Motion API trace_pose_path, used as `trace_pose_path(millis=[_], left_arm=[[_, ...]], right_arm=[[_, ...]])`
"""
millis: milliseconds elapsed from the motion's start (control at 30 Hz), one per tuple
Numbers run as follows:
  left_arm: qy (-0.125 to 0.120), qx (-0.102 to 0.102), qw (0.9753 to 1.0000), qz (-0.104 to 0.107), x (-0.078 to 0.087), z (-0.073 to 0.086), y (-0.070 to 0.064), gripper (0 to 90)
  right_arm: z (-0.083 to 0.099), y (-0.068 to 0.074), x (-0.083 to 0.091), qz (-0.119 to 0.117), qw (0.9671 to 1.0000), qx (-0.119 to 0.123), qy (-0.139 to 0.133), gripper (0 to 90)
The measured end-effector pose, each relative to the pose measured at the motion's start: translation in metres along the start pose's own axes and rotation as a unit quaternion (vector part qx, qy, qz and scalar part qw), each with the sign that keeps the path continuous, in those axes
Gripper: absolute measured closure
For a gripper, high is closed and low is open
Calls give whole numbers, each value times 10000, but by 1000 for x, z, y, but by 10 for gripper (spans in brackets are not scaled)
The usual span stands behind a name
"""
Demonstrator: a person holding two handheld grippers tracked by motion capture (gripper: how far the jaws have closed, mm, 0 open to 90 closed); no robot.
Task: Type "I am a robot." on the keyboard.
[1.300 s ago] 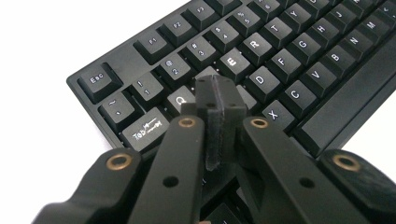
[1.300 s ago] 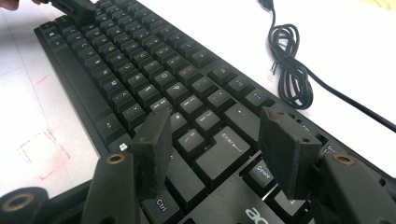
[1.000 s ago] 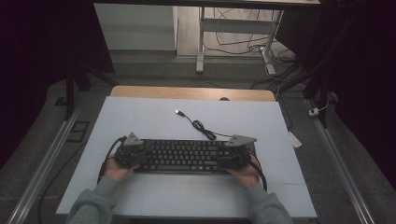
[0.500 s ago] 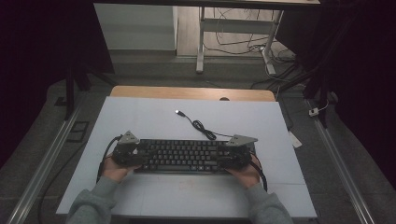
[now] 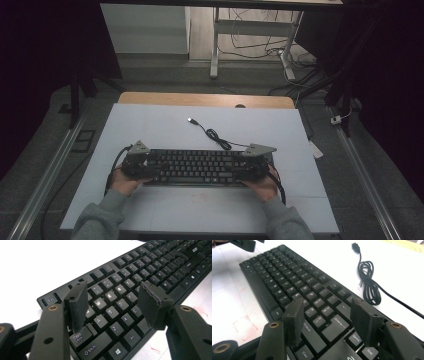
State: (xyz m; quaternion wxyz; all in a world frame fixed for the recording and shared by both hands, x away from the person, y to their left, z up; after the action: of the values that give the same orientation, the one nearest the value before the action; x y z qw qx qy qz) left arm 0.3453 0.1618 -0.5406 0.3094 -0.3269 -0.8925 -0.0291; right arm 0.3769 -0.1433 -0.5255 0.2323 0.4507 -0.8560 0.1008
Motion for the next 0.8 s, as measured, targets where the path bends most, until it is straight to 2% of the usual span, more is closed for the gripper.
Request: trace_pose_path(millis=[433,533,633,800], left_arm=[[67,14,10000,-30,-2,1,0,390],[70,4,10000,-35,-2,1,0,387],[74,-2,10000,-40,-2,1,0,386],[81,-8,10000,-40,-3,1,0,385]], right_arm=[[-7,13,-5,-242,9997,25,-82,471],[-9,16,-5,-324,9994,-30,-123,492],[-11,19,-6,-361,9993,-37,-119,534],[-11,22,-10,-476,9988,-110,0,673]])
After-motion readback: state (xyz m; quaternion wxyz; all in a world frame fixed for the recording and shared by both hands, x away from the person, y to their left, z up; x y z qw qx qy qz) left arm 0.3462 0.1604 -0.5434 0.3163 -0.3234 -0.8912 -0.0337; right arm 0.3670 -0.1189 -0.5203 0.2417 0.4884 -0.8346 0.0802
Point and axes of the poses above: each handheld gripper's, and its own axes: x roughly backward along the jaws, z roughly out of its underside, y roughly to its left, the point moved 6 cm from there along -x, roughly forward along the jaws, and after that the axes turned 5 degrees about -y, right-handed, at the moved point
